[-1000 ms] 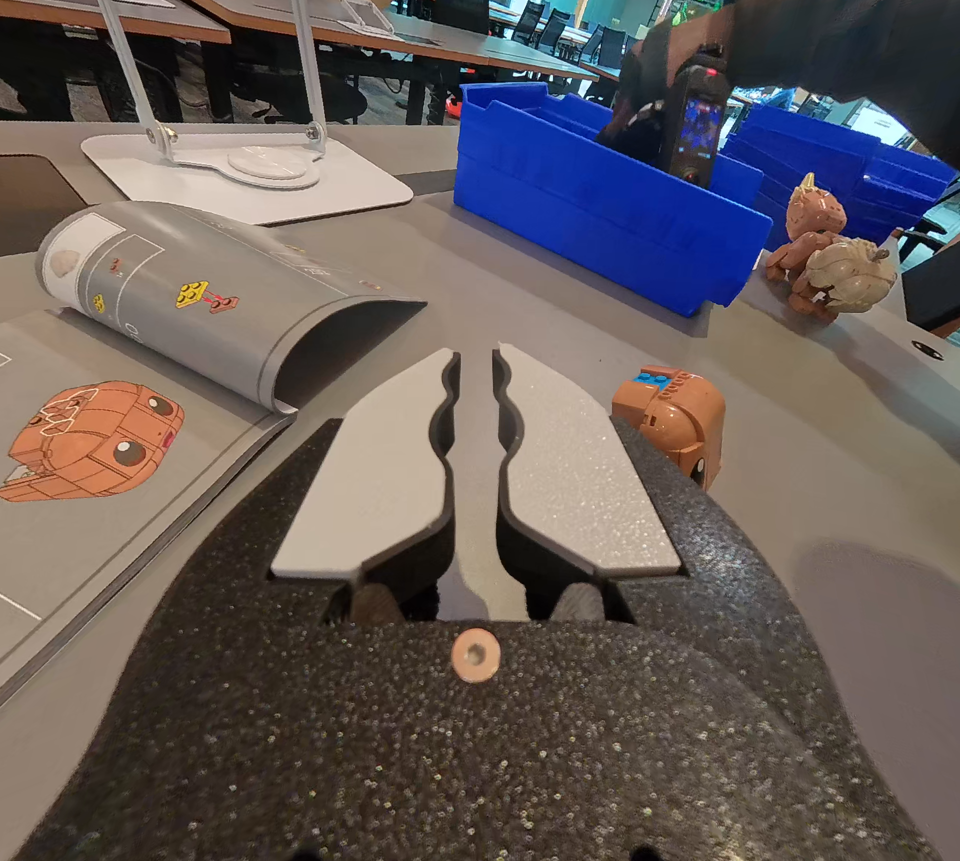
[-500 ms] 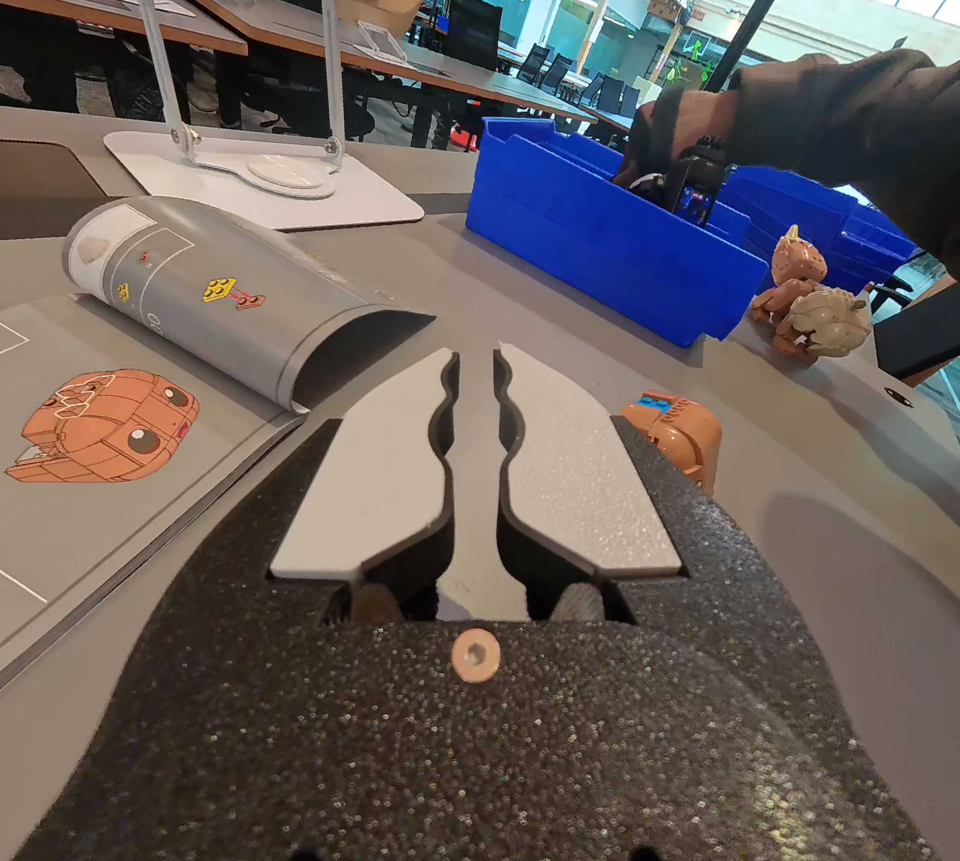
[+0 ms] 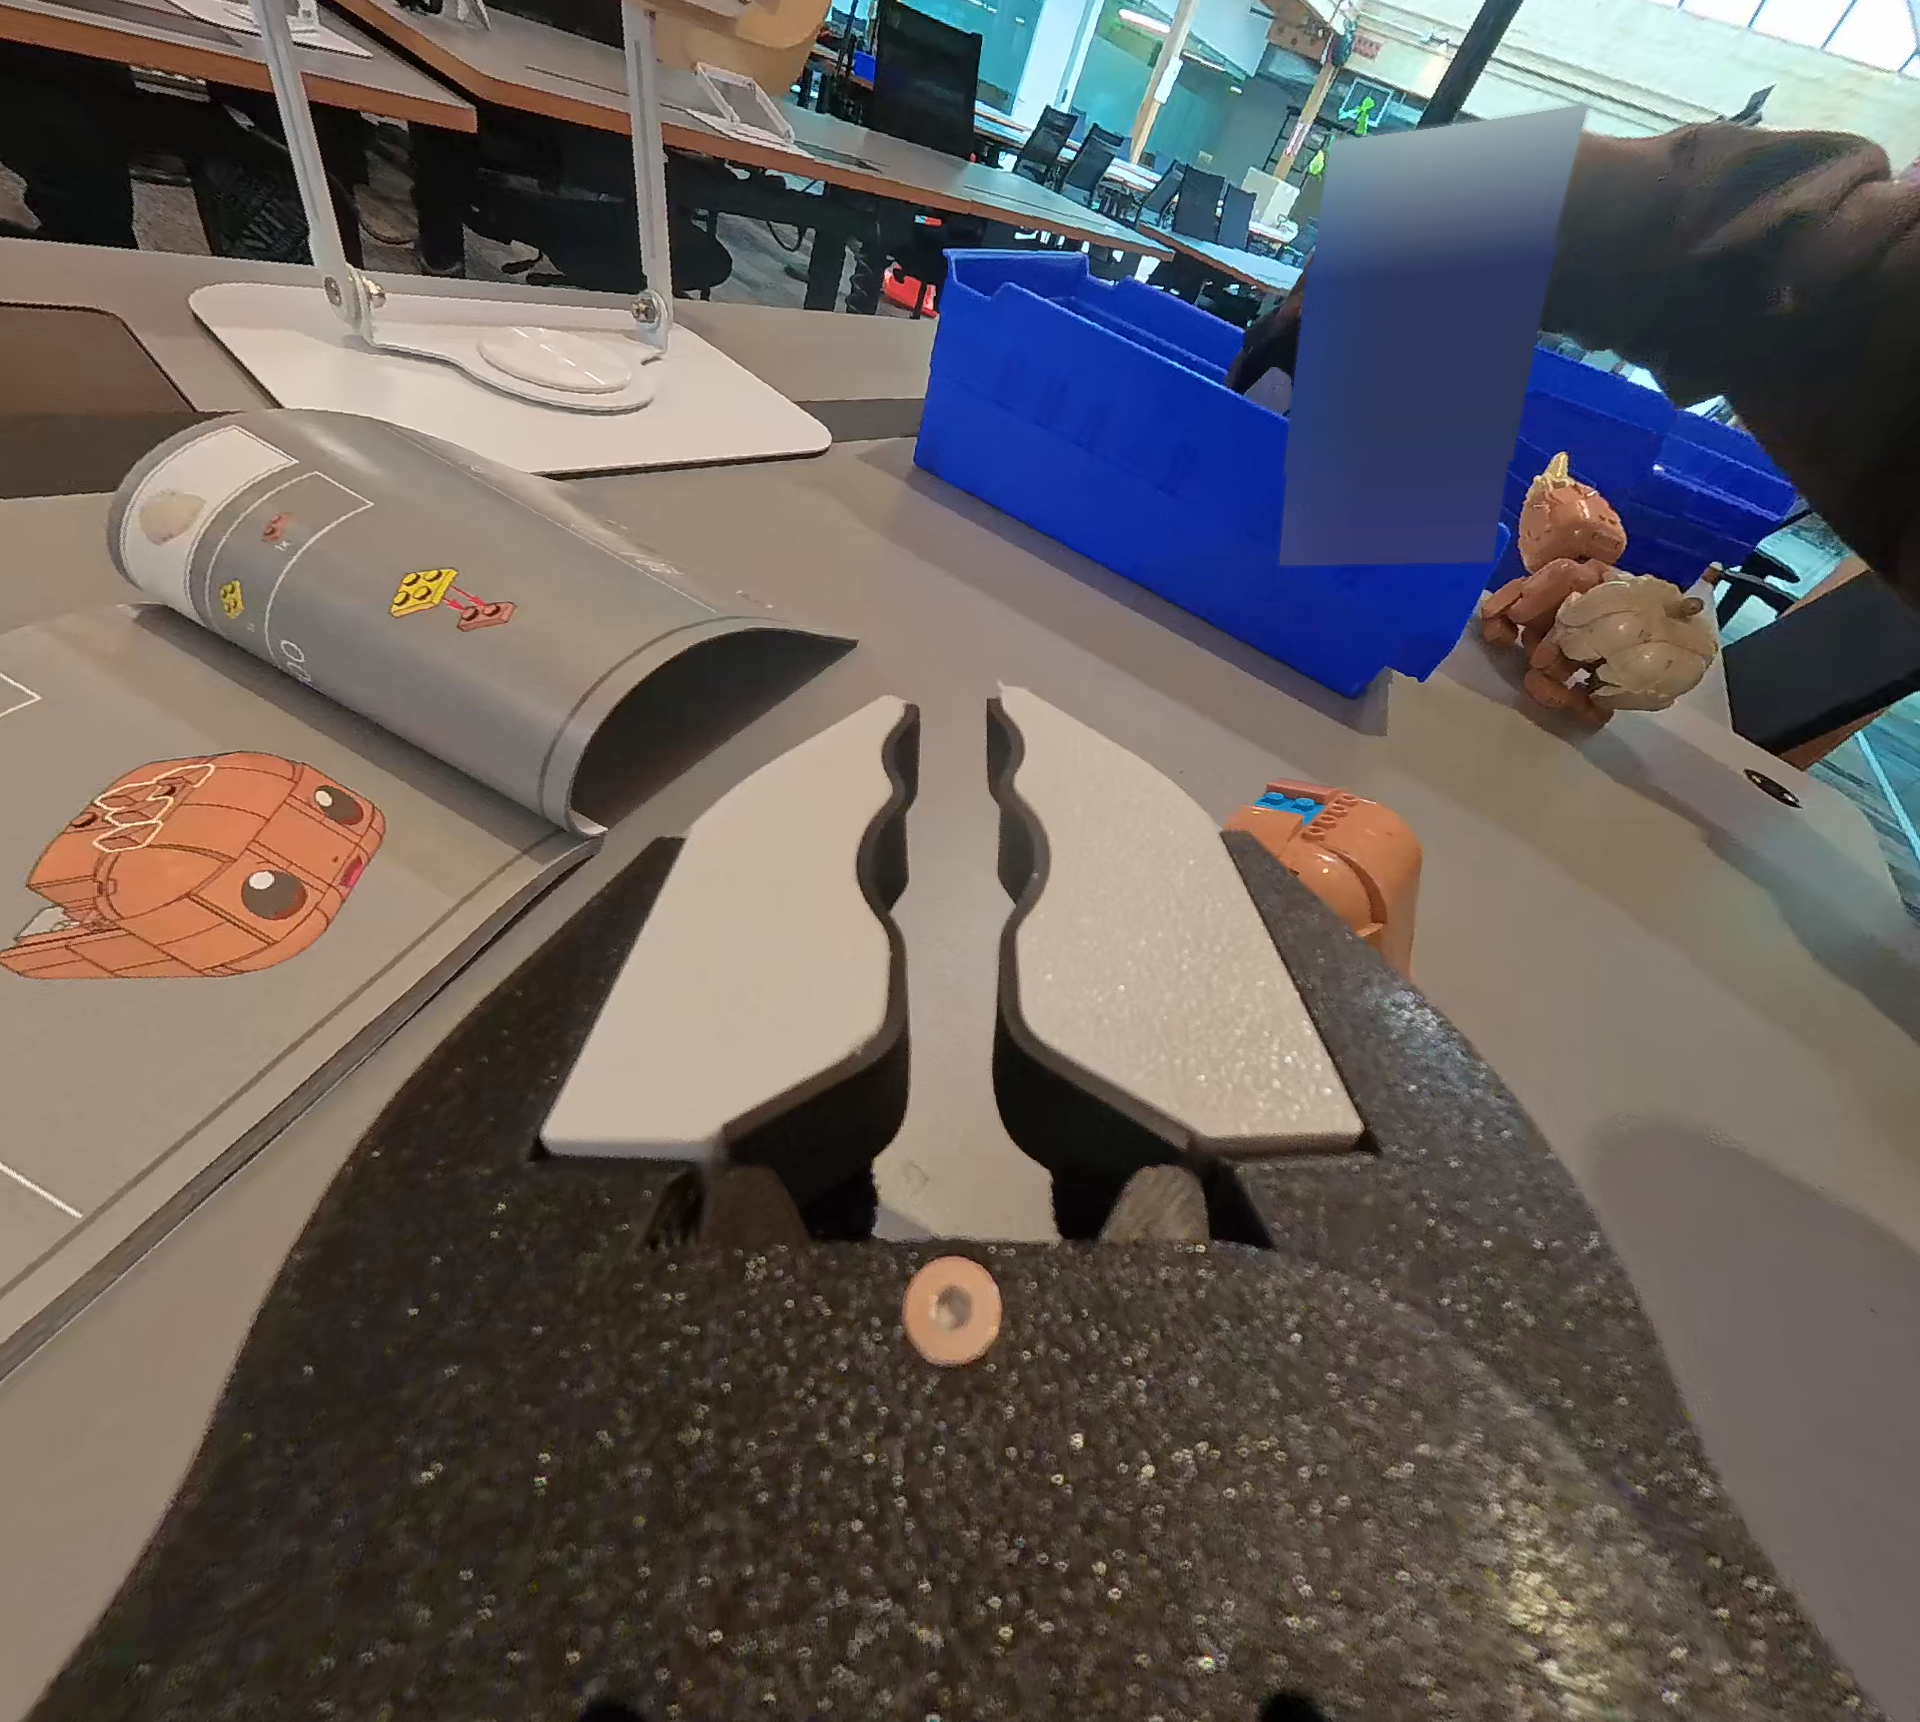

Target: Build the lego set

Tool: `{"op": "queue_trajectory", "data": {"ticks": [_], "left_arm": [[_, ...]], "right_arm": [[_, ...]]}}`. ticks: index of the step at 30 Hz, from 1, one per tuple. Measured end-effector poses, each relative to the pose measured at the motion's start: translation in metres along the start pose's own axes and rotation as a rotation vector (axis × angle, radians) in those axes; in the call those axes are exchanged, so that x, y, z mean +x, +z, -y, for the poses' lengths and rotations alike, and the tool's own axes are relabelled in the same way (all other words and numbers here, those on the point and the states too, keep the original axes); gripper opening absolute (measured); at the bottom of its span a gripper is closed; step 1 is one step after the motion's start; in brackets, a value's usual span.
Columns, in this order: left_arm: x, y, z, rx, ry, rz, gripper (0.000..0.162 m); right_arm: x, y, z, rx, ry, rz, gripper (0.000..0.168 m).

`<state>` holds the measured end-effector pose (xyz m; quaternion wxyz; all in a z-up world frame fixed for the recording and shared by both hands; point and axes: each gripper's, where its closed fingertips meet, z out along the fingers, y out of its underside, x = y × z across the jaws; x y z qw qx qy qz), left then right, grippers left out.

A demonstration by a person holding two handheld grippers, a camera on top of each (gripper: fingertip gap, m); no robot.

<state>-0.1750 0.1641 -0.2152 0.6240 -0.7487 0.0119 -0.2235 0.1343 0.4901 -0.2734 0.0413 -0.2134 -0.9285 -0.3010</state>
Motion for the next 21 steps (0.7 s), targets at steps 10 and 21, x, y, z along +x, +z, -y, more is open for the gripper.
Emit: {"op": "queue_trajectory", "data": {"ticks": [10,21], "left_arm": [[0.003,-0.001,-0.001,0.000,0.004,-0.008,0.012],[0.006,-0.001,-0.002,-0.001,-0.002,-0.022,0.012]], "right_arm": [[-0.023,0.000,0.000,-0.028,0.207,0.289,0.030],[-0.042,0.015,0.007,-0.130,0.281,0.395,0.024]]}}
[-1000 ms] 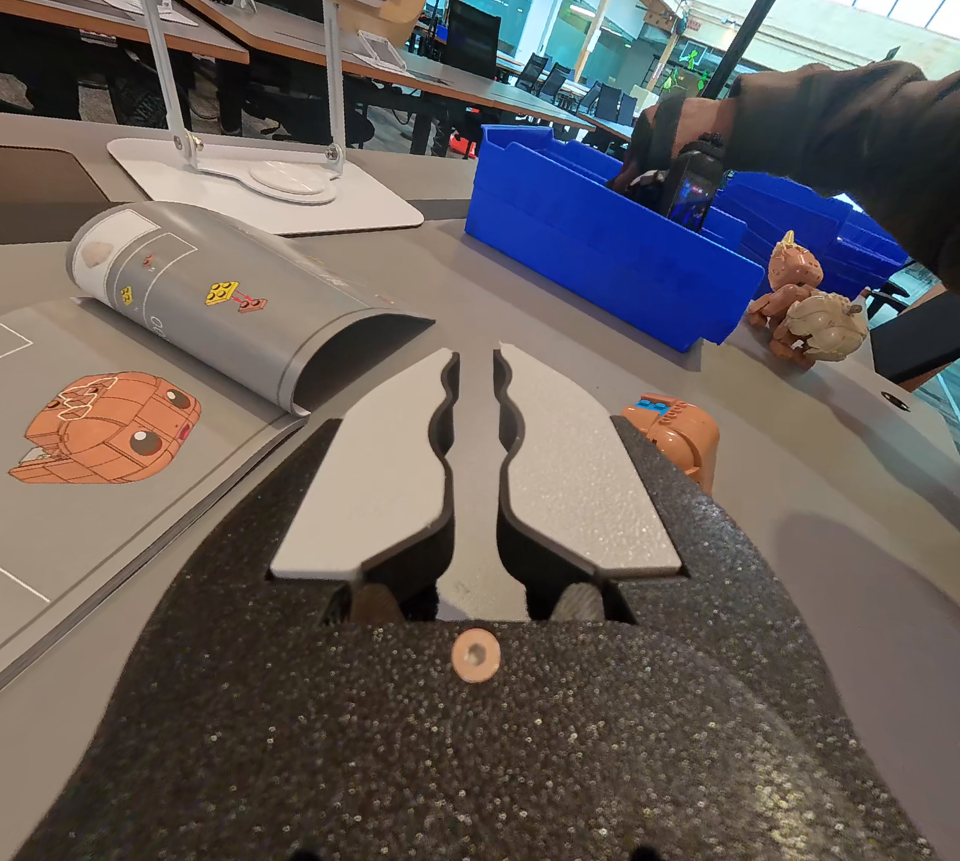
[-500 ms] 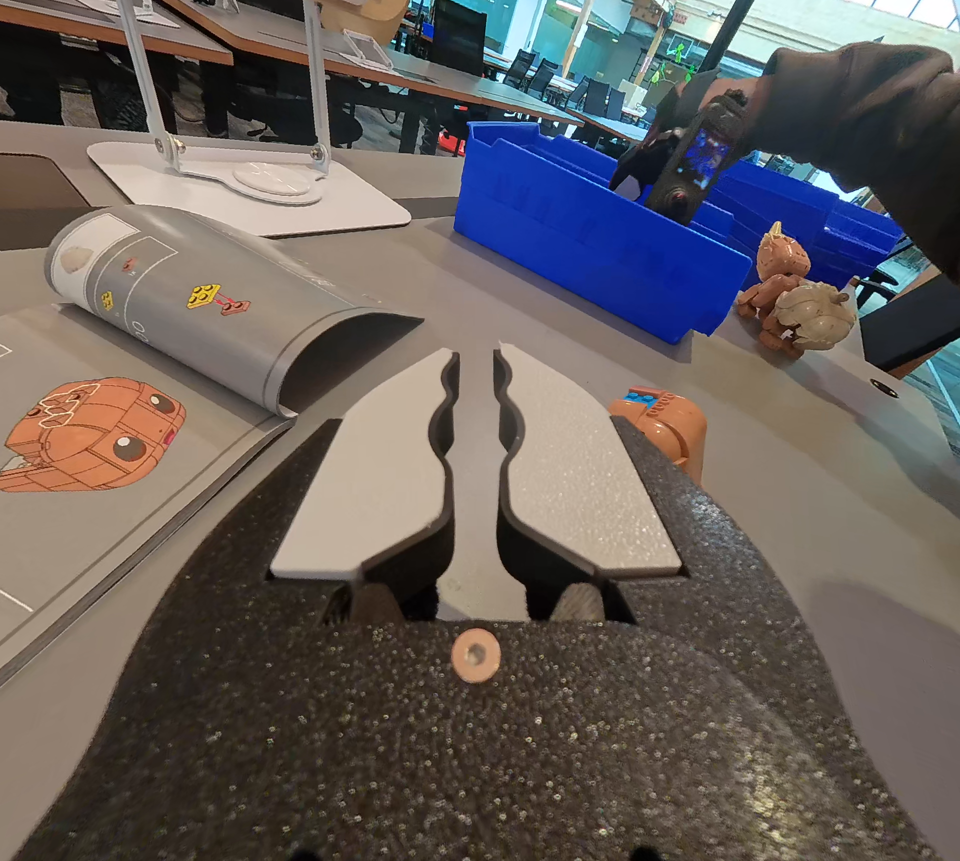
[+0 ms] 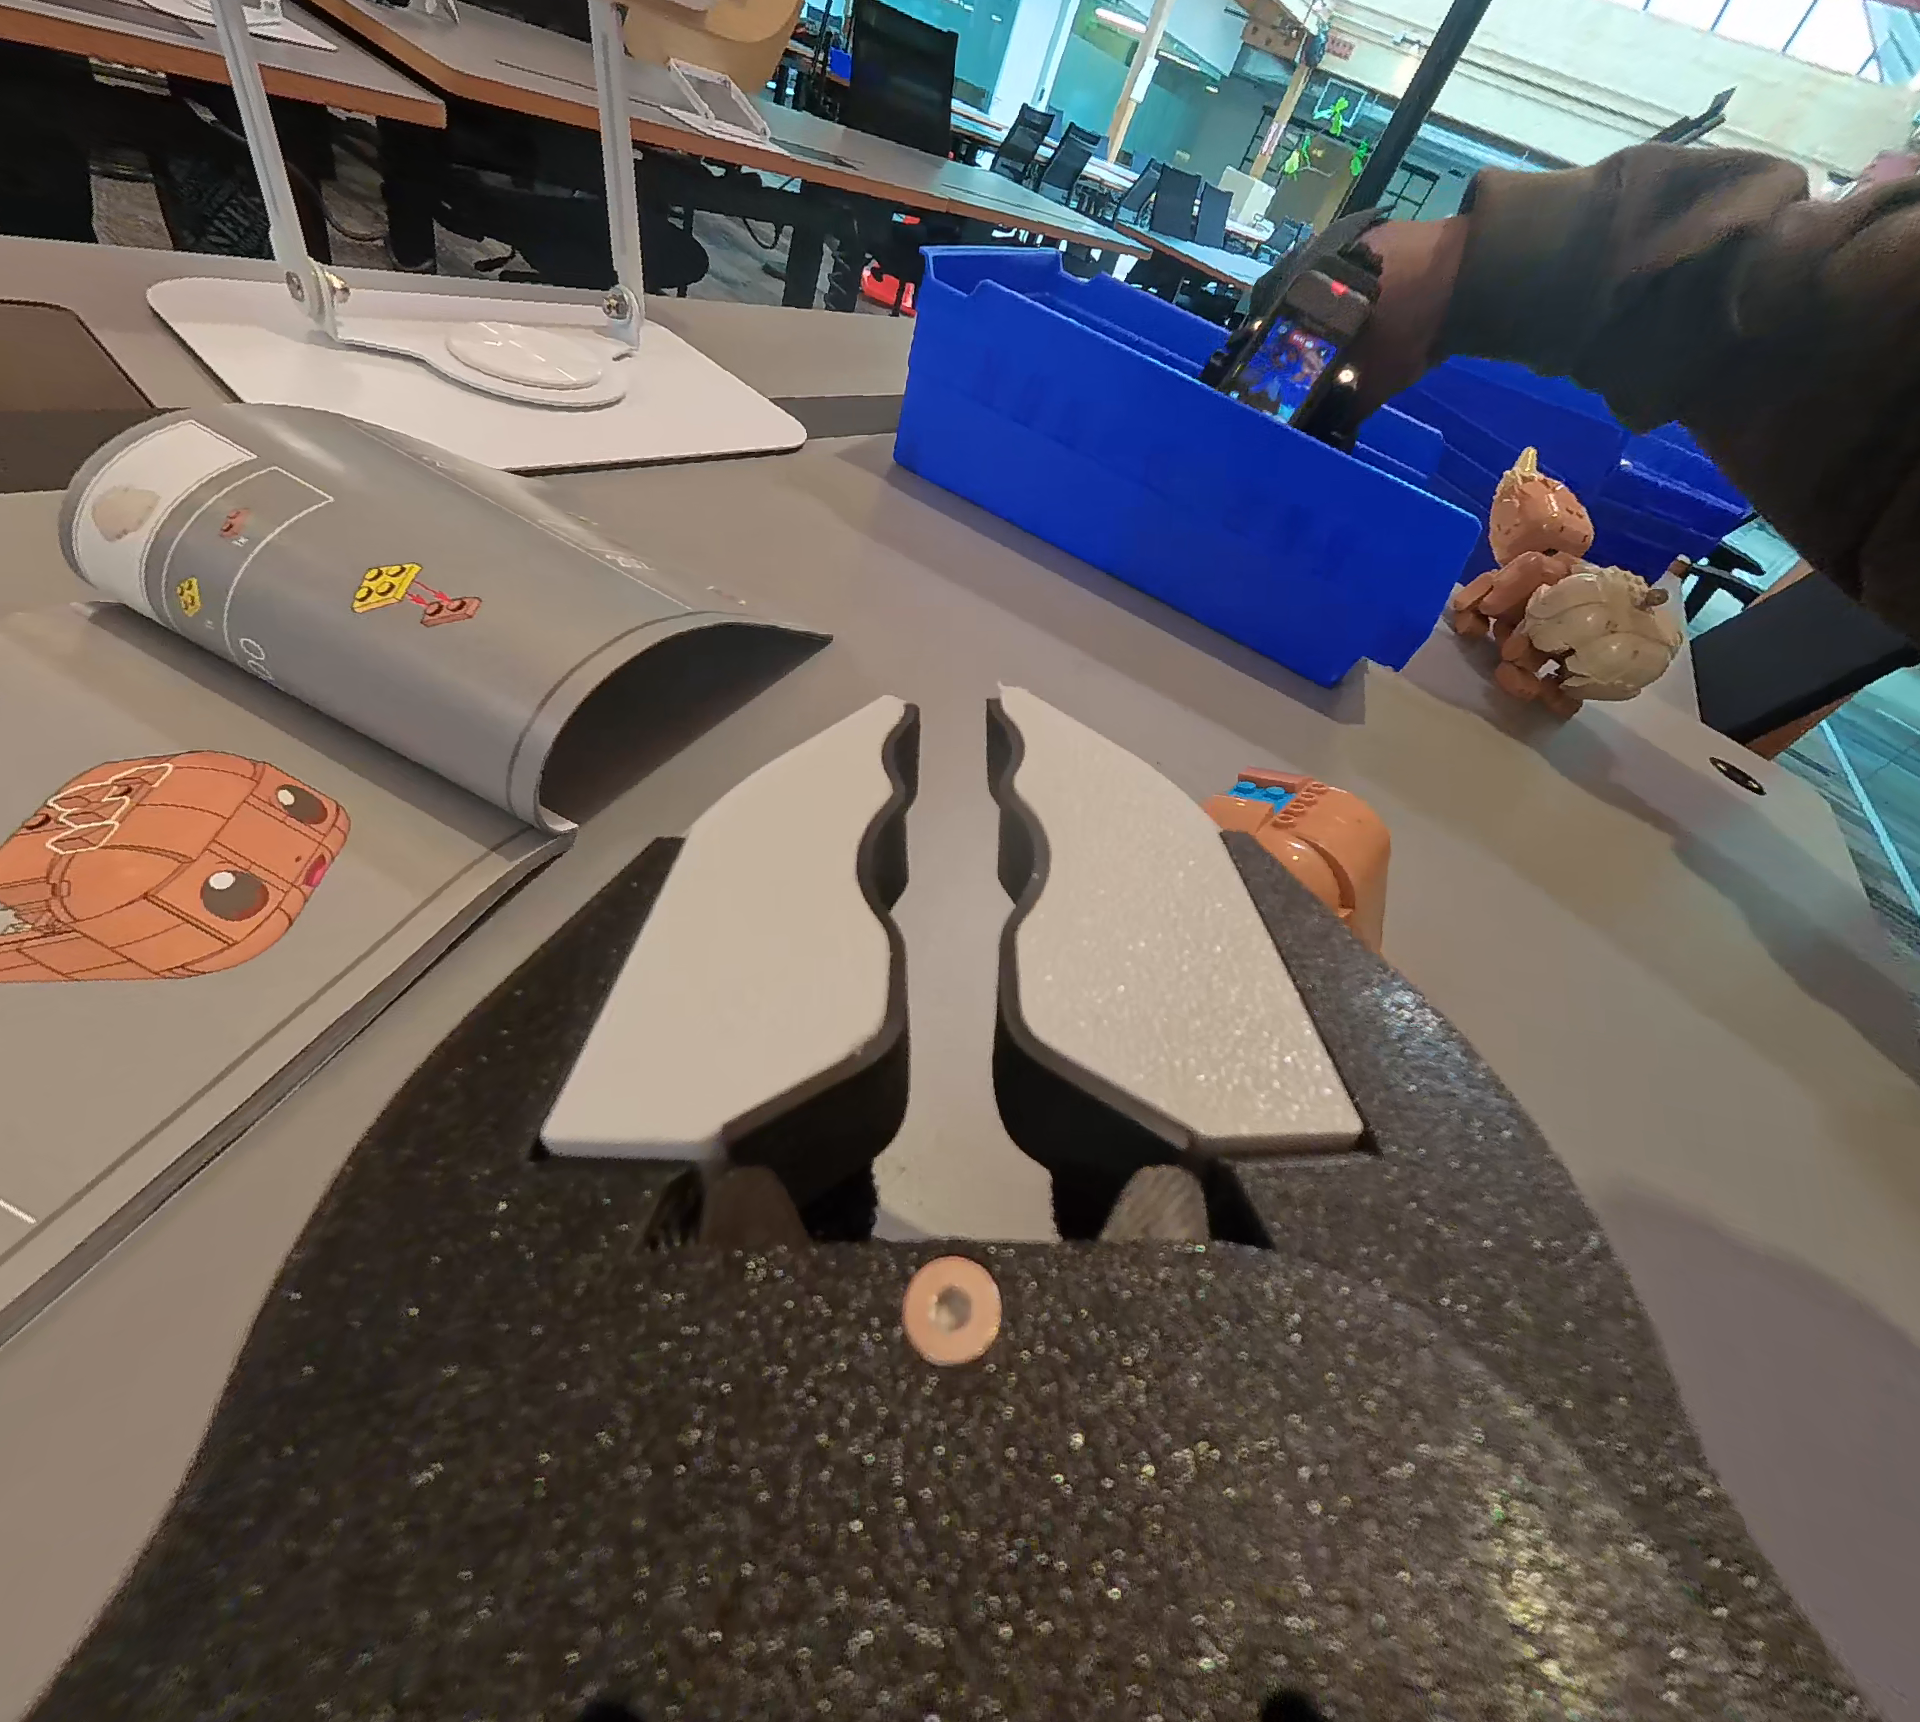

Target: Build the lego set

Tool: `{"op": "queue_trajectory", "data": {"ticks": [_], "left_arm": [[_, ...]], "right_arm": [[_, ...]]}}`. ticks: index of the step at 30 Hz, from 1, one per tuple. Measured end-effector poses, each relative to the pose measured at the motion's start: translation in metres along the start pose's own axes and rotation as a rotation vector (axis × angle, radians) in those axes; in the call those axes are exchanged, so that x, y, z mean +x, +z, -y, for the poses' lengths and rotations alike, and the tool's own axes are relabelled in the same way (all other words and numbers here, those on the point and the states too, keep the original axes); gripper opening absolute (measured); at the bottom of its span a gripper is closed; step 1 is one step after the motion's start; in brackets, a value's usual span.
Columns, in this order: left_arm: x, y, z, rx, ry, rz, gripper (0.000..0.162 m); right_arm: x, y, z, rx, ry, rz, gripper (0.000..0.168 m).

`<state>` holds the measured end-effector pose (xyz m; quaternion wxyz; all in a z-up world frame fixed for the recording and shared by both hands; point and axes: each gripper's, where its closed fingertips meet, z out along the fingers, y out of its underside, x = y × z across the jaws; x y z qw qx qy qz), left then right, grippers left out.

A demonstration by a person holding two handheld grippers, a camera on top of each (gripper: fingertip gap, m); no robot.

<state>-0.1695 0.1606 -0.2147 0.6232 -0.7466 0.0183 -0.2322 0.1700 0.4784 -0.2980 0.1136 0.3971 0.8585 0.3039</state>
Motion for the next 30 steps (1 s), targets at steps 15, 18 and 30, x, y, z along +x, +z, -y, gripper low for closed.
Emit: {"op": "queue_trajectory", "data": {"ticks": [15,18,30], "left_arm": [[0.013,-0.004,0.008,0.061,0.005,-0.055,0.013],[0.027,-0.004,0.015,0.100,-0.011,-0.135,0.018],[0.073,-0.021,0.045,0.213,-0.389,-0.540,0.049]], "right_arm": [[0.018,-0.108,0.013,0.575,0.418,-0.344,0.016],[0.020,-0.208,0.044,1.015,0.553,-0.576,0.016],[-0.040,-0.393,0.219,1.734,0.445,-1.241,0.016]]}}
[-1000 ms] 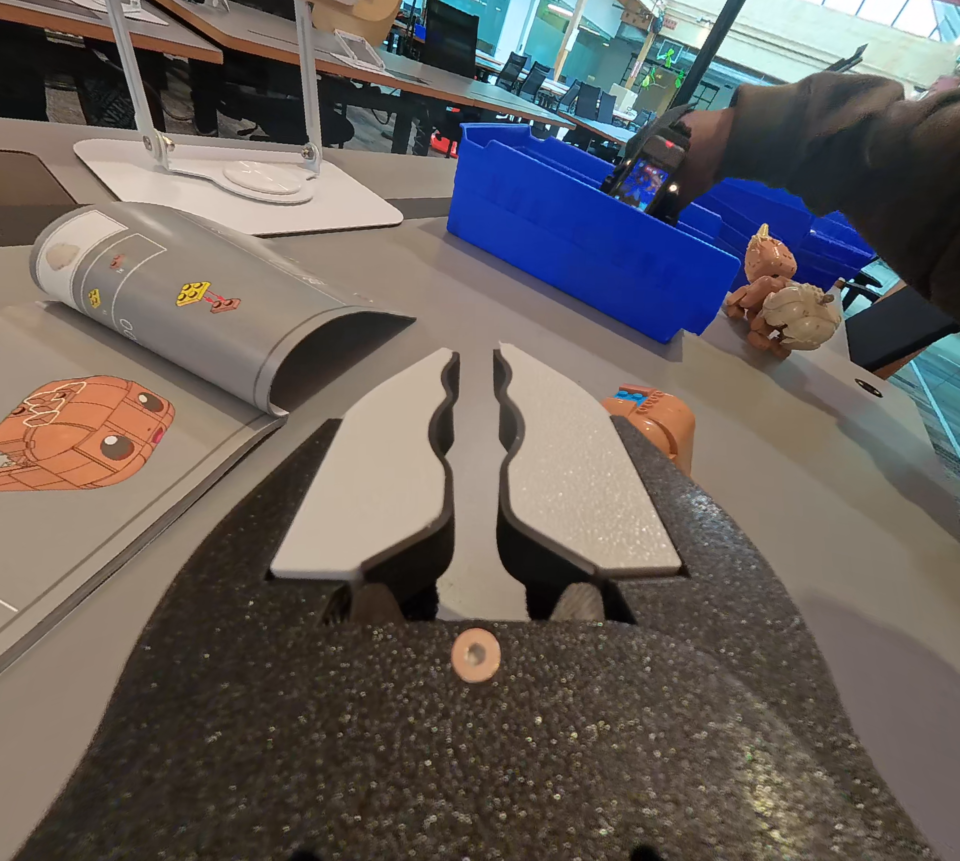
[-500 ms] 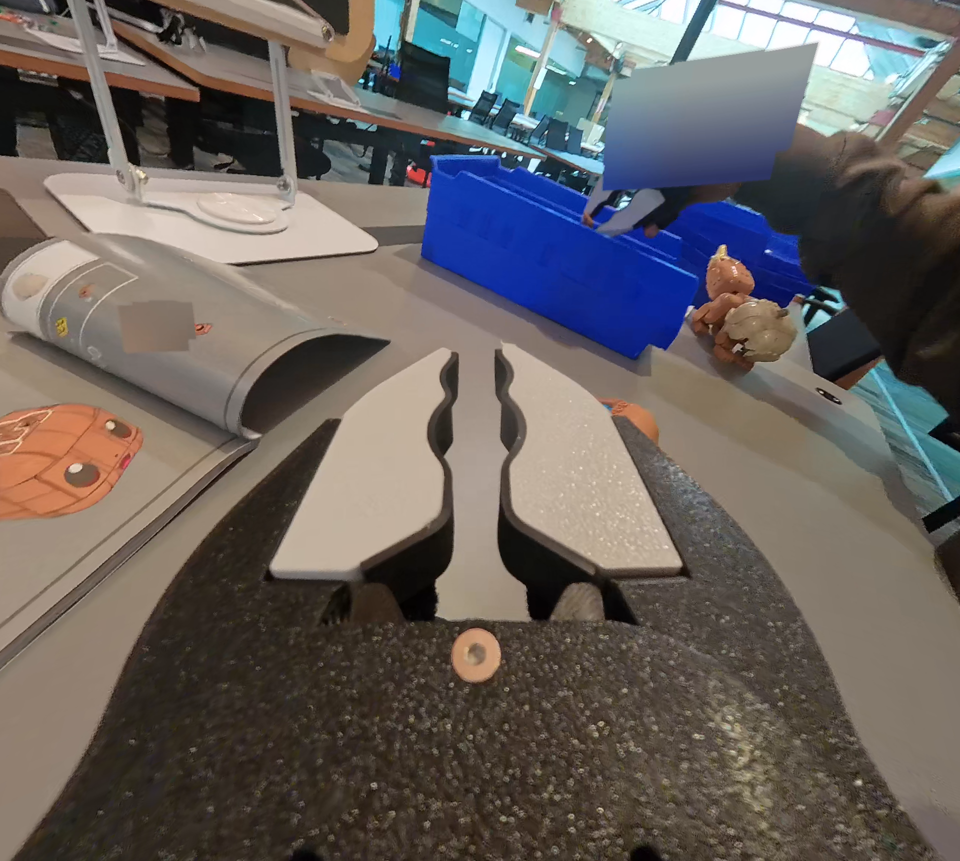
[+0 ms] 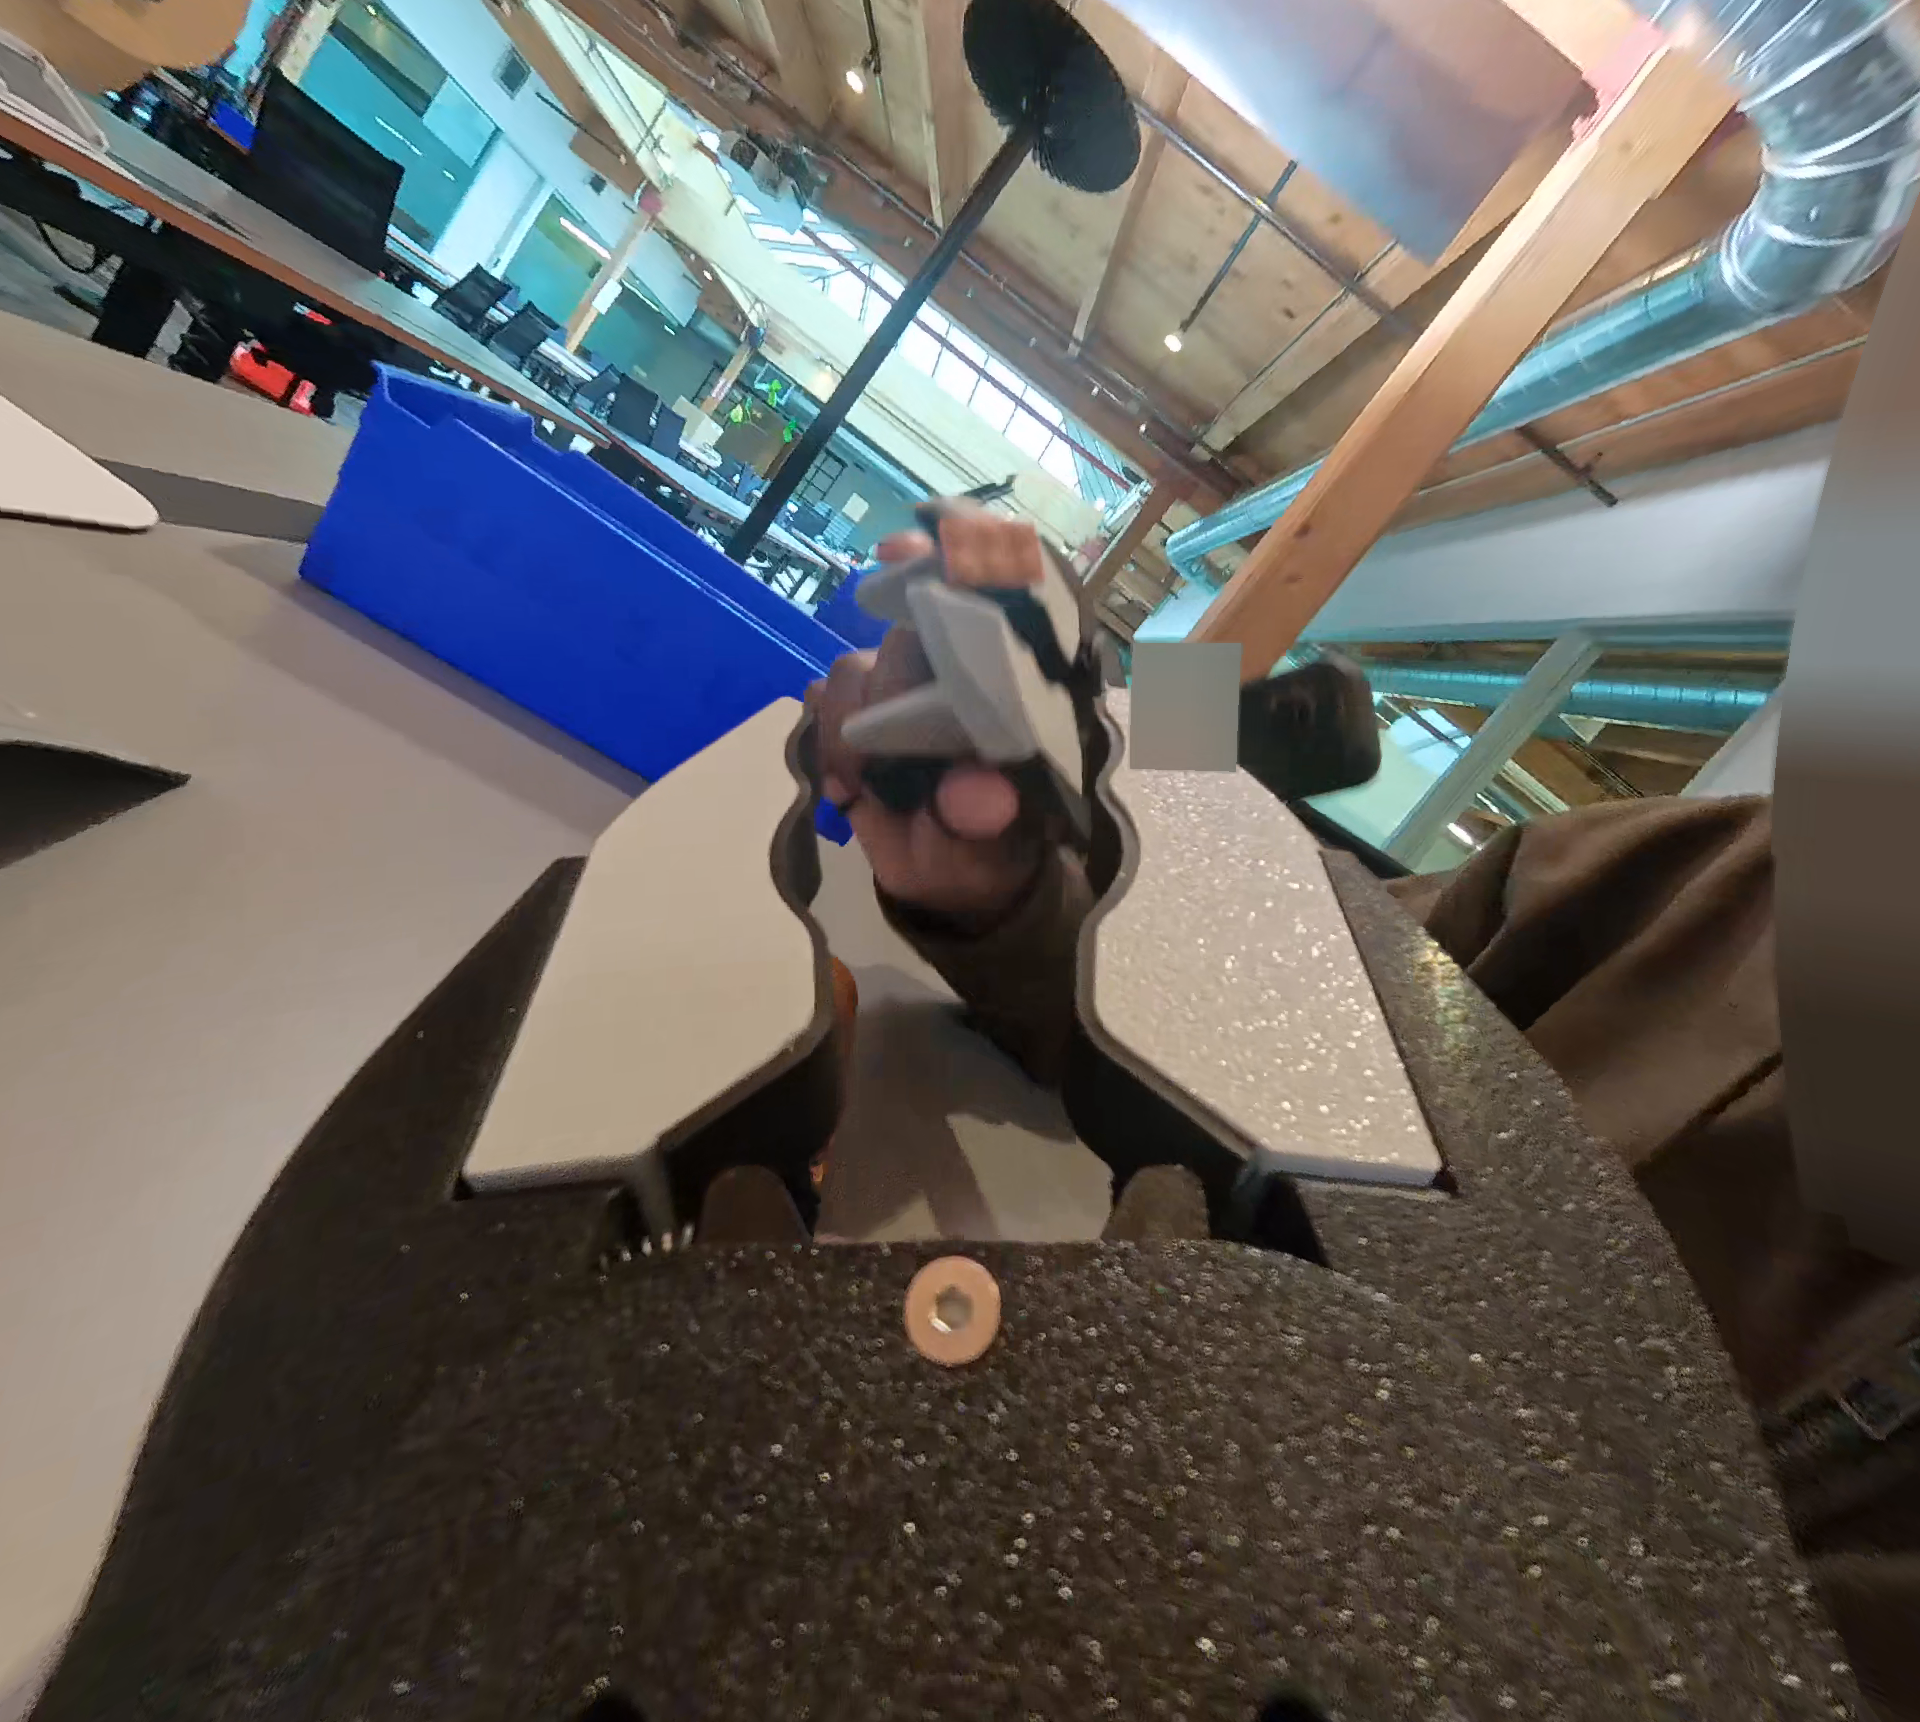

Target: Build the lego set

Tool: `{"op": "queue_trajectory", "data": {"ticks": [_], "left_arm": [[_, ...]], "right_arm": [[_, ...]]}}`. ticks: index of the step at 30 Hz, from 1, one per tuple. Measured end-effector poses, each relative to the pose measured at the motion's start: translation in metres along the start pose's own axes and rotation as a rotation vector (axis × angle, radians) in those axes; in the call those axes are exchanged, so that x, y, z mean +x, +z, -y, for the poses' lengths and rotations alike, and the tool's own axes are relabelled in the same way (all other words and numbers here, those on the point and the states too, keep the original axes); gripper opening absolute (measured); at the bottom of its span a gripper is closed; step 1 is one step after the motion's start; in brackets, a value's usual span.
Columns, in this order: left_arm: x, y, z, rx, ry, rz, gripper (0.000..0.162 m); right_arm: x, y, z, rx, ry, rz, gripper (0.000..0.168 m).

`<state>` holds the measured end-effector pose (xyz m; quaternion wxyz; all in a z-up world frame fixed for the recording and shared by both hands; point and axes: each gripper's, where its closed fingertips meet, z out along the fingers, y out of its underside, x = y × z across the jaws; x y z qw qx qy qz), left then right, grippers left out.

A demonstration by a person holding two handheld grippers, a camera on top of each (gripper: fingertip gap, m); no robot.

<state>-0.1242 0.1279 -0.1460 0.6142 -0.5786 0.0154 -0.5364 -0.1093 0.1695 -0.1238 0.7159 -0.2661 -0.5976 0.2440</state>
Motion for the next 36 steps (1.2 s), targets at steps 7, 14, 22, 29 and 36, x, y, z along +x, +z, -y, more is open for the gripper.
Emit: {"op": "queue_trajectory", "data": {"ticks": [7,14,22,29,36], "left_arm": [[-0.011,0.007,-0.003,-0.002,0.047,0.122,0.052],[-0.007,0.020,-0.017,-0.052,0.081,0.122,0.051],[-0.012,0.025,-0.029,-0.091,0.097,0.158,0.041],[-0.014,0.021,-0.025,-0.056,0.104,0.171,0.025],[-0.018,0.018,-0.029,-0.082,0.177,0.198,0.024]], "right_arm": [[-0.034,0.007,-0.003,0.007,-0.061,0.038,0.016],[-0.048,0.006,-0.008,-0.002,-0.083,0.078,0.016],[-0.048,0.004,-0.012,-0.015,-0.061,0.075,0.016],[-0.053,0.005,-0.018,-0.044,-0.063,0.094,0.016],[-0.057,0.005,-0.021,-0.062,-0.030,0.131,0.017]]}}
